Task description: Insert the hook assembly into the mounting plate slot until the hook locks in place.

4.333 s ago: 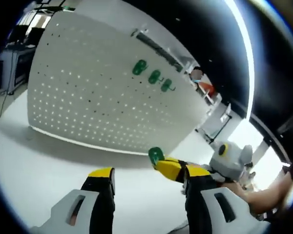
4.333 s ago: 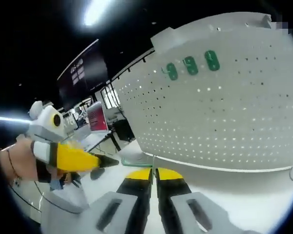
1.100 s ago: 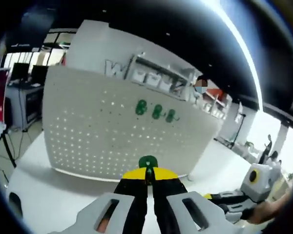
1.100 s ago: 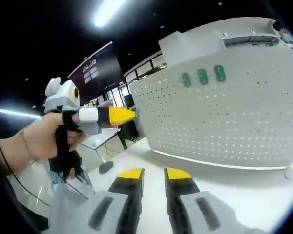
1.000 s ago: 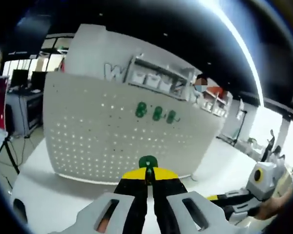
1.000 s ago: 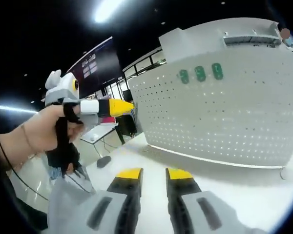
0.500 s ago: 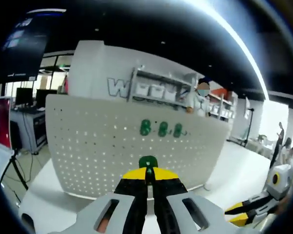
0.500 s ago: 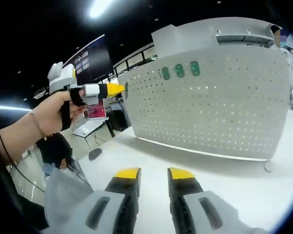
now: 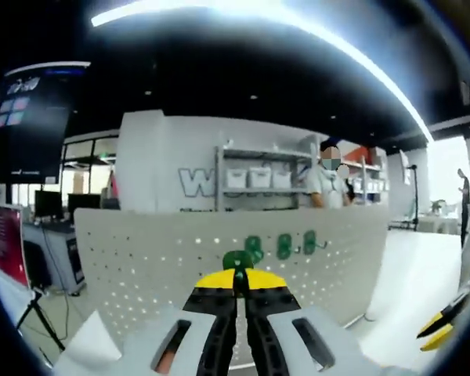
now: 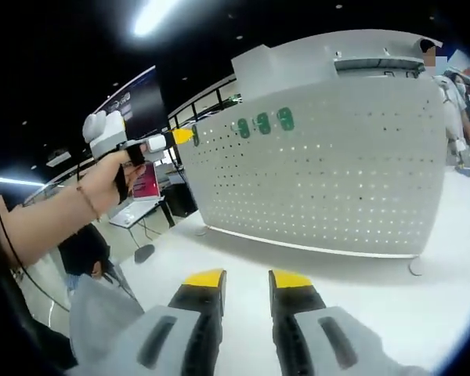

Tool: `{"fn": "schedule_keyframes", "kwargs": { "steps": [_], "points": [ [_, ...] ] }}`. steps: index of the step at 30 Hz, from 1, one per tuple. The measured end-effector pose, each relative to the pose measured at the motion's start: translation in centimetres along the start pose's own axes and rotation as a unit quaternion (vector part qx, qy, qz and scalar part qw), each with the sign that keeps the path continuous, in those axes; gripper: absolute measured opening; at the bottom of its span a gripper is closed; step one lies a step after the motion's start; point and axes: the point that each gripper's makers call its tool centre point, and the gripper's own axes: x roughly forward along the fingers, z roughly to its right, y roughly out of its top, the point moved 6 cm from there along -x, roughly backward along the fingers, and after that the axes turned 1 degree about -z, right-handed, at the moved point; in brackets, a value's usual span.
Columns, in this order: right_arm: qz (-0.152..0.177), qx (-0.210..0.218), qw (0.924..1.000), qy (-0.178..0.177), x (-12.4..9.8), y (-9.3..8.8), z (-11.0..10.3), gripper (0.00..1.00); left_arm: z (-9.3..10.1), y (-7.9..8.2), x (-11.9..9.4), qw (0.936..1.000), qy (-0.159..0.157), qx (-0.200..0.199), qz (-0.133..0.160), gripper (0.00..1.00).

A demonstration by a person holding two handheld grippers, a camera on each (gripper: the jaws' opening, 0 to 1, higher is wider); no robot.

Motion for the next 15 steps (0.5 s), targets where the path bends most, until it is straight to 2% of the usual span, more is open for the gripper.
{"fn": "schedule_keyframes", "kwargs": {
  "steps": [2, 7, 15],
  "points": [
    [-0.003, 0.001, 1.0000, -0.001, 0.0, -0.1, 0.2, 0.19, 0.5, 0.5, 0.2, 0.9999, 0.000, 0.006, 0.012, 0.01],
    [-0.007, 0.010, 0.9999, -0.004, -0.2, -0.5, 0.7, 0.19, 0.7, 0.4, 1.8, 0.9994, -0.001, 0.022, 0.027, 0.01],
    [-0.012, 0.027, 0.9995, -0.013, 0.0, -0.7, 1.3, 0.19, 0.0, 0.8, 3.8, 0.9979, 0.015, 0.039, 0.049, 0.01]
  ]
}}
